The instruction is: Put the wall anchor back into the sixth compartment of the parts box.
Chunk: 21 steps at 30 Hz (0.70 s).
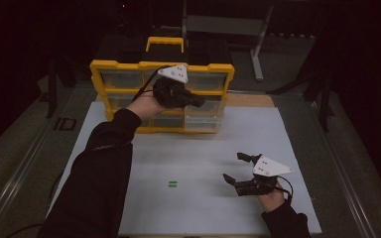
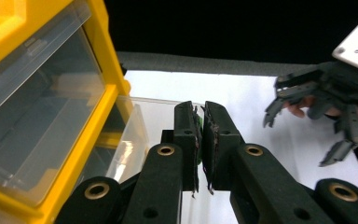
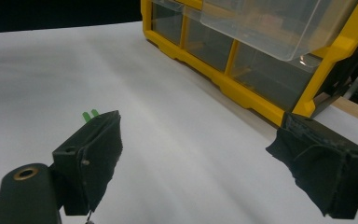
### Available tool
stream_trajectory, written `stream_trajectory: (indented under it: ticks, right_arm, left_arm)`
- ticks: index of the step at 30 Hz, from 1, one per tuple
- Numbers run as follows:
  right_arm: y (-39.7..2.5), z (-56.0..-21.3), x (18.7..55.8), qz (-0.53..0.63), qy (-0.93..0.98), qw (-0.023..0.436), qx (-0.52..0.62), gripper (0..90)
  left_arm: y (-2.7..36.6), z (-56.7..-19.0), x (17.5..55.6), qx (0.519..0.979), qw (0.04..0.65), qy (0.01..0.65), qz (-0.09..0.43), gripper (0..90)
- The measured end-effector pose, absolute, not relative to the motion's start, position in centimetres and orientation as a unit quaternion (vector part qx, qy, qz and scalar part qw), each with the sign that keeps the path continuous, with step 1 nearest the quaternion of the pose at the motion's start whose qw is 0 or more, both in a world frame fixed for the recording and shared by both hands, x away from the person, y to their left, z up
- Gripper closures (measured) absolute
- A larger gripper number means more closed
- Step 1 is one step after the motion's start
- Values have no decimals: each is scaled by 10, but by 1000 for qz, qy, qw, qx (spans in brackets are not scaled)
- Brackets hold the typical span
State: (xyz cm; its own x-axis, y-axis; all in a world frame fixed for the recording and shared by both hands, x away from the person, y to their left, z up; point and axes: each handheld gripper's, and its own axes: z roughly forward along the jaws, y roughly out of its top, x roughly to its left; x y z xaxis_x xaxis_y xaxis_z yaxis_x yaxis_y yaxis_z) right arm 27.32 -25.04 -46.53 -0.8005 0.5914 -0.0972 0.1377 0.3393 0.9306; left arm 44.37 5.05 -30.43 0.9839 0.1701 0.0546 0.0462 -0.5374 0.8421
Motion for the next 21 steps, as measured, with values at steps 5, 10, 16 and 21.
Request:
stream_trajectory:
  ticks: [5, 10, 16, 21]
  right_arm:
    - [-251, -466, 273, 527, 790, 212, 232, 141]
    - [-252, -466, 273, 528, 789, 211, 232, 141]
    - [-251, -466, 273, 525, 791, 212, 232, 141]
    - [-251, -466, 273, 525, 792, 210, 231, 141]
  left_arm:
    - [40, -311, 452, 883, 459, 79, 59, 833]
    - [30, -321, 457, 893, 435, 98, 54, 832]
    - [24, -329, 461, 905, 409, 107, 52, 832]
    - [26, -329, 462, 902, 412, 117, 51, 719]
